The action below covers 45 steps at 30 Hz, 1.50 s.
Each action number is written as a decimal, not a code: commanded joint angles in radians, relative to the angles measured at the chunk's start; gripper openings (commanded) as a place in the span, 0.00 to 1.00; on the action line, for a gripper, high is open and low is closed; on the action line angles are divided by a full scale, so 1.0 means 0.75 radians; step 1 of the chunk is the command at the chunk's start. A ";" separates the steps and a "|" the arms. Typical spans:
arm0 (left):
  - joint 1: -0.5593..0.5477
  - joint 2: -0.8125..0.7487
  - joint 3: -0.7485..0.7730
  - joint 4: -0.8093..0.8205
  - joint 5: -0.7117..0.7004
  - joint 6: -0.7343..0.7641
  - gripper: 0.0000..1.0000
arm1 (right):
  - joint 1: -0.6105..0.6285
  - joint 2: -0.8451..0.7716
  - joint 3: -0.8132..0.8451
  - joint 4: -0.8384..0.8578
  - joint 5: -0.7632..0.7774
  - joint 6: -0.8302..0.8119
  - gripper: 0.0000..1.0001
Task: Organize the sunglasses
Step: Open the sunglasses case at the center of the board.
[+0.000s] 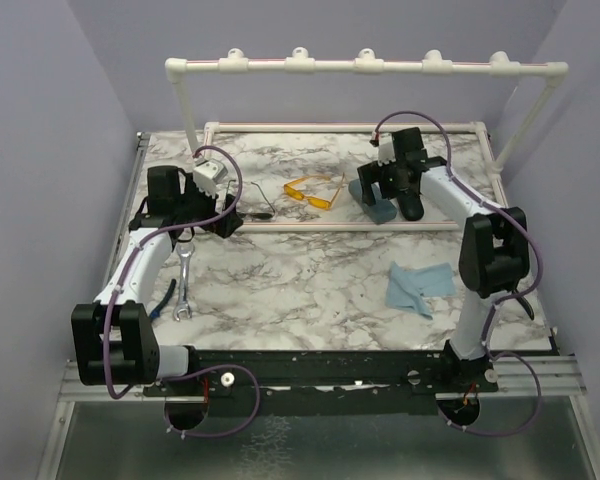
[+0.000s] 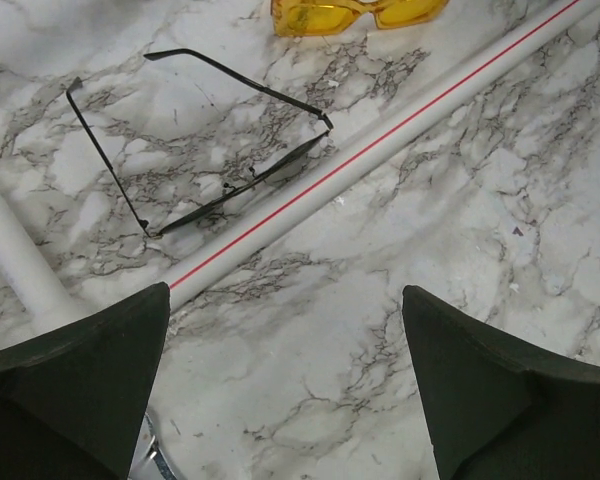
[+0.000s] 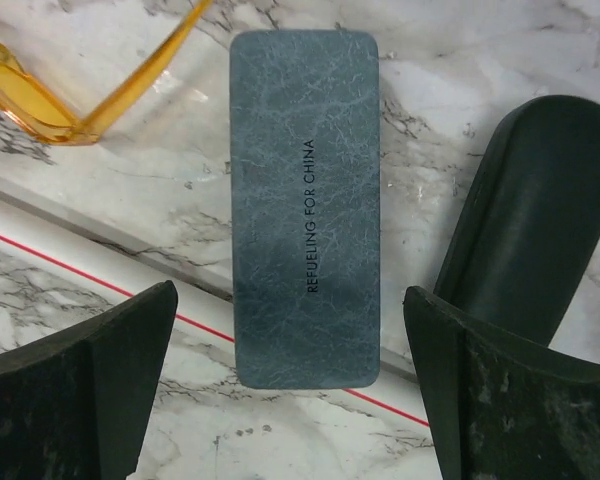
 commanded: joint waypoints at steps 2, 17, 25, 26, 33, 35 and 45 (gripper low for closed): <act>-0.004 0.020 0.077 -0.258 0.065 0.019 0.99 | 0.000 0.174 0.182 -0.263 -0.004 -0.045 1.00; -0.010 0.015 0.057 -0.266 0.078 -0.005 0.98 | 0.002 0.334 0.250 -0.228 -0.023 -0.074 0.88; -0.012 0.017 0.094 -0.308 0.090 -0.058 0.97 | 0.002 0.304 0.245 -0.214 -0.067 -0.120 0.46; -0.012 0.016 0.107 -0.319 0.090 -0.064 0.97 | 0.001 0.277 0.237 -0.206 -0.082 -0.131 0.42; -0.012 -0.029 0.235 -0.415 0.186 -0.105 0.96 | 0.021 -0.055 0.050 0.004 -0.252 -0.210 0.16; -0.031 -0.039 0.292 -0.457 0.236 -0.139 0.97 | 0.059 -0.233 -0.124 0.221 -0.318 -0.236 0.14; -0.237 0.000 0.637 -0.569 0.433 -0.499 0.99 | 0.437 -0.759 -0.720 1.212 -0.205 -0.487 0.00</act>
